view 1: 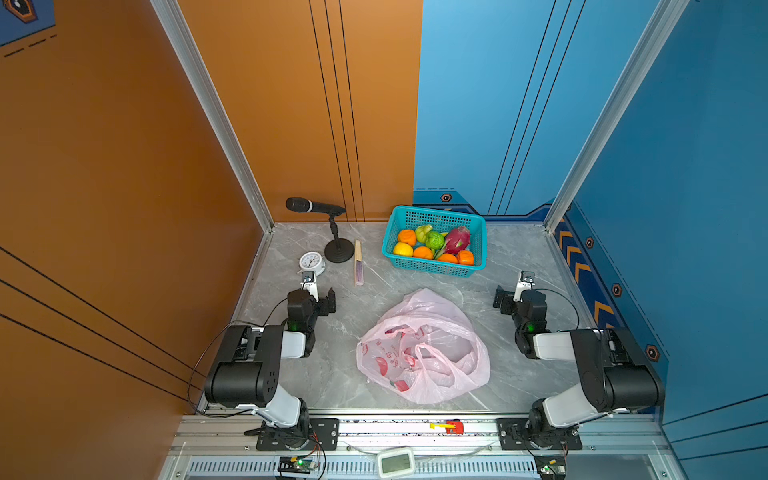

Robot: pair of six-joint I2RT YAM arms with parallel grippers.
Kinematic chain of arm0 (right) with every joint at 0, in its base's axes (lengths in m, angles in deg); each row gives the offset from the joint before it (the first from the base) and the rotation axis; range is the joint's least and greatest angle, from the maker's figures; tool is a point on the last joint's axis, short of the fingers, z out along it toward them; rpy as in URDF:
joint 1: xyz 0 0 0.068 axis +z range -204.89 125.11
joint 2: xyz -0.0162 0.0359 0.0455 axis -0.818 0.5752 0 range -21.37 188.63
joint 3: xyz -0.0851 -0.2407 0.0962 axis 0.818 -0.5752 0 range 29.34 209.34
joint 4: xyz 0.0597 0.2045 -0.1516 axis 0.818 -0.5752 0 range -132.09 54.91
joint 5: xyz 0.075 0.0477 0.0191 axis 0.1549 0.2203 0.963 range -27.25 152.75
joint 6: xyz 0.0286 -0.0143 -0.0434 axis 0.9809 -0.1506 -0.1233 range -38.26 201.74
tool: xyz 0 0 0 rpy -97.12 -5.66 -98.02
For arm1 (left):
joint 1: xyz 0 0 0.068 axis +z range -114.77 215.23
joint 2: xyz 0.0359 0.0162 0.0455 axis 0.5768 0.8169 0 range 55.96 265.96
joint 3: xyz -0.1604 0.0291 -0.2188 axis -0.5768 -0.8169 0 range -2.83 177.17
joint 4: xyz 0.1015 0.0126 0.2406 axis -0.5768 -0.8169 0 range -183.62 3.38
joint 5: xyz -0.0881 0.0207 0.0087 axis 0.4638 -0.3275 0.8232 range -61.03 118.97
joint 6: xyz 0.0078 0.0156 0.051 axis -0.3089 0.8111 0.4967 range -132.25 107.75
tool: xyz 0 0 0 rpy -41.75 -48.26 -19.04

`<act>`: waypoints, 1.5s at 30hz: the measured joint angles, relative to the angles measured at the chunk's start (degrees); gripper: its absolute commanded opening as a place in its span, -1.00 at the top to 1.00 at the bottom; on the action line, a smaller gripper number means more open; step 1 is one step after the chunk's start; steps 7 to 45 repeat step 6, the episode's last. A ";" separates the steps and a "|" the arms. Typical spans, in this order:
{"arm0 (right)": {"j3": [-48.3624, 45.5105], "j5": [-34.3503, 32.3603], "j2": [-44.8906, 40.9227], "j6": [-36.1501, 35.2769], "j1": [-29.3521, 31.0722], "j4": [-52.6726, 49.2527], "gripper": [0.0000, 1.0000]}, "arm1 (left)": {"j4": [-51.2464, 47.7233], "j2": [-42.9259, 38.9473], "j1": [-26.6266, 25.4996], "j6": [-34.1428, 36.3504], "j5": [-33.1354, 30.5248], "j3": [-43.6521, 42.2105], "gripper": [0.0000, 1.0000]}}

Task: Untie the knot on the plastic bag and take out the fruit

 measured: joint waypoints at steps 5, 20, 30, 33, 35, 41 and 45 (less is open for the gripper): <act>0.09 0.96 0.00 0.00 -0.24 -0.04 -0.99 | 0.02 0.00 0.00 0.00 -0.02 0.00 -0.95; 0.09 0.96 0.00 -0.02 -0.24 -0.02 -0.99 | 0.02 0.00 0.00 0.00 -0.02 0.00 -0.95; 0.09 0.96 0.00 -0.02 -0.24 -0.02 -0.99 | 0.02 0.00 0.00 0.00 -0.02 0.00 -0.95; 0.09 0.96 0.00 -0.02 -0.24 -0.02 -0.99 | 0.02 0.00 0.00 0.00 -0.02 0.00 -0.95; 0.09 0.96 0.00 -0.02 -0.24 -0.02 -0.99 | 0.02 0.00 0.00 0.00 -0.02 0.00 -0.95; 0.09 0.96 0.00 -0.02 -0.24 -0.02 -0.99 | 0.02 0.00 0.00 0.00 -0.02 0.00 -0.95; 0.09 0.96 0.00 -0.02 -0.24 -0.02 -0.99 | 0.02 0.00 0.00 0.00 -0.02 0.00 -0.95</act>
